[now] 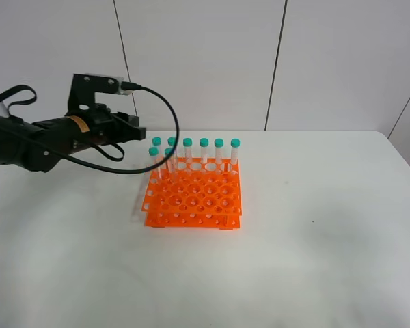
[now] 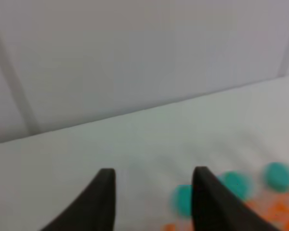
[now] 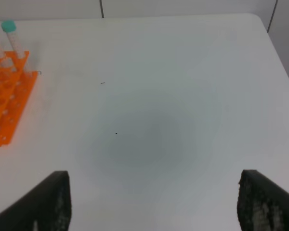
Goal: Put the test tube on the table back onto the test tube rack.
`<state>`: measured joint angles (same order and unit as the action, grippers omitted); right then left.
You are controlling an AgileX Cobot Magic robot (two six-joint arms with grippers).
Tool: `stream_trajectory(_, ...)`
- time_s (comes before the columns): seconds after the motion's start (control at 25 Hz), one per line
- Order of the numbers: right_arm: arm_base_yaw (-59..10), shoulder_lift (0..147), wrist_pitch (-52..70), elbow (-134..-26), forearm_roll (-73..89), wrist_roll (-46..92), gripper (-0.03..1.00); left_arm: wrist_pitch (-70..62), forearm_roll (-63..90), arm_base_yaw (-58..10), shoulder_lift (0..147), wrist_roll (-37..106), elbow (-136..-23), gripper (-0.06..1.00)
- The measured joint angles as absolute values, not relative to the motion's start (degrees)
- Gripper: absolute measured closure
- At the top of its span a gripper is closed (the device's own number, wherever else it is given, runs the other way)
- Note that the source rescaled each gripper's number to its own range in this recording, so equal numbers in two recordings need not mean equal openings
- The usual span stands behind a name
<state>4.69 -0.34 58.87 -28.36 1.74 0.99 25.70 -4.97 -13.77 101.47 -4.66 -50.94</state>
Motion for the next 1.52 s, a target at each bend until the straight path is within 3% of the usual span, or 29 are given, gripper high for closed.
stream_trajectory(0.08, 4.69, -0.34, 58.87, -28.36, 1.74, 0.99, 0.12, 25.29, -4.91, -10.76, 100.03, -4.66, -49.11, 0.48)
stream_trajectory(0.12, 4.69, -0.34, 58.87, -28.36, 1.74, 0.99, 0.12, 25.25, -4.91, -8.66, 98.62, -5.78, -47.36, 0.17)
stream_trajectory(0.16, 4.69, -0.34, 58.87, -28.36, 1.74, 0.99, 0.12, 25.23, -4.86, -7.95, 98.17, -6.63, -46.47, 0.09)
stream_trajectory(0.28, 4.69, -0.34, 58.87, -28.36, 1.74, 0.99, 0.12, 23.73, -5.04, -7.75, 97.67, -8.24, -45.41, -0.02)
stream_trajectory(0.52, 4.69, -0.34, 58.87, -28.36, 1.74, 0.99, 0.12, 8.15, -12.09, -7.88, 93.92, -8.62, -44.91, -0.05)
stream_trajectory(0.8, 4.69, -0.34, 58.87, -28.36, 1.74, 0.99, 0.12, -15.76, -13.69, -7.88, 78.7, -8.62, -44.91, -0.06)
stream_trajectory(1.0, 4.69, -0.34, 58.87, -28.36, 1.74, 0.99, 0.12, -32.21, -3.48, -7.88, 68.08, -7.68, -44.91, -0.06)
stream_trajectory(1.2, 4.69, -0.34, 58.87, -28.36, 1.74, 0.99, 0.12, -47.34, 10.94, -7.88, 56.17, 7.73, -44.91, -0.06)
stream_trajectory(1.52, 4.69, -0.34, 58.87, -28.36, 1.69, 0.99, 0.12, -53.71, 16.24, -7.88, 36.18, 11.84, -44.91, -0.06)
